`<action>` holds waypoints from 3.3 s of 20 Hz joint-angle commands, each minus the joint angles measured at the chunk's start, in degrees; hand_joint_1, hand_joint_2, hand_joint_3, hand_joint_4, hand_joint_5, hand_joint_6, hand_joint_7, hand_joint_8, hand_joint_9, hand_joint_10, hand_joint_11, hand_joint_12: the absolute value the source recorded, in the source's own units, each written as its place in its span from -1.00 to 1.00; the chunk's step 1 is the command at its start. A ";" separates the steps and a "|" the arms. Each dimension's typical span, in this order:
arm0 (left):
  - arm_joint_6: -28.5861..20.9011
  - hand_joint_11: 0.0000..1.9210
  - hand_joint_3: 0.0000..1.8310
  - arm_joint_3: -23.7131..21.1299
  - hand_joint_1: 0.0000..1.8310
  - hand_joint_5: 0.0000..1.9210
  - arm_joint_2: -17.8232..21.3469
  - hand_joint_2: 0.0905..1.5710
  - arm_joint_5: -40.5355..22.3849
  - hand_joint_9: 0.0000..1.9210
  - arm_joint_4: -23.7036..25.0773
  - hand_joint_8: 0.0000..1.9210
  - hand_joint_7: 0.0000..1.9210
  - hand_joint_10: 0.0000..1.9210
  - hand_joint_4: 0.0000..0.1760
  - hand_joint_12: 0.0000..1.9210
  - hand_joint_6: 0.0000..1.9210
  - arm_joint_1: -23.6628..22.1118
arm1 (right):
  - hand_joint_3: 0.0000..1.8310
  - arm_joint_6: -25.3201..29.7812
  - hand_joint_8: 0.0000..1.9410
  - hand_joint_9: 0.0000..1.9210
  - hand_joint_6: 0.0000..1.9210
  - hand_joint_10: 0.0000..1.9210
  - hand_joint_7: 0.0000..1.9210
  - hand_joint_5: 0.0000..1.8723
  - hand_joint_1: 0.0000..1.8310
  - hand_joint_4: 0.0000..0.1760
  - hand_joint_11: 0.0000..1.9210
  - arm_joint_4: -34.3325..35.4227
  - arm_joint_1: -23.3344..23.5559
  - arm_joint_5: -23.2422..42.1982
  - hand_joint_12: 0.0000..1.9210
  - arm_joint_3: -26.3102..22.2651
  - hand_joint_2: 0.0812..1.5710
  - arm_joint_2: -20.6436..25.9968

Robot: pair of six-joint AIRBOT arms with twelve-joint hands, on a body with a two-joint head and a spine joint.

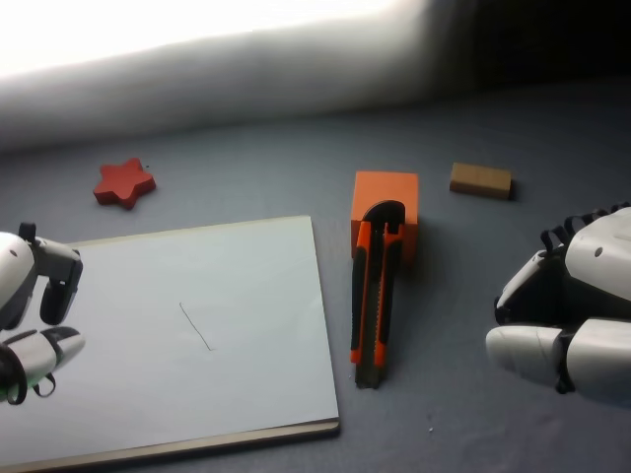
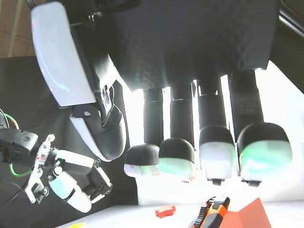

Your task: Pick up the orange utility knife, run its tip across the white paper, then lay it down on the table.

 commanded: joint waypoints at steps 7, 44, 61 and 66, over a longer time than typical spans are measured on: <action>0.32 -1.00 -1.00 0.13 -0.67 -0.91 0.05 0.58 -5.19 -0.85 2.28 -0.99 -0.89 -0.99 -0.18 -0.32 -0.99 -0.40 | -0.98 -1.63 -1.00 -1.00 -1.00 -1.00 -1.00 -1.00 -1.00 -1.00 -1.00 -0.71 0.63 8.06 -1.00 -0.28 0.51 0.34; 1.48 -1.00 -1.00 1.87 -0.74 -1.00 -1.41 0.63 -1.74 -0.97 0.19 -1.00 -1.00 -1.00 -1.00 -0.75 -1.00 -3.40 | -1.00 94.50 -1.00 -1.00 -1.00 -1.00 -1.00 -1.00 0.19 -1.00 -1.00 -143.17 19.41 10.56 -1.00 44.63 0.46 -32.55; 3.46 -1.00 -1.00 0.95 -0.77 -1.00 -2.26 0.63 -4.49 -1.00 -0.76 -1.00 -1.00 -1.00 -0.80 -0.78 -1.00 -4.99 | -1.00 96.89 -1.00 -1.00 -1.00 -1.00 -1.00 -1.00 0.27 -1.00 -1.00 -144.18 15.44 -0.94 -1.00 48.06 0.43 -40.88; 4.96 -1.00 -1.00 1.19 -0.77 -1.00 -2.91 0.63 -4.49 -1.00 -0.70 -1.00 -1.00 -1.00 -0.76 -0.77 -1.00 -6.10 | -1.00 96.11 -1.00 -1.00 -1.00 -1.00 -1.00 -1.00 0.30 -1.00 -1.00 -144.16 14.50 -2.90 -1.00 49.65 0.45 -43.11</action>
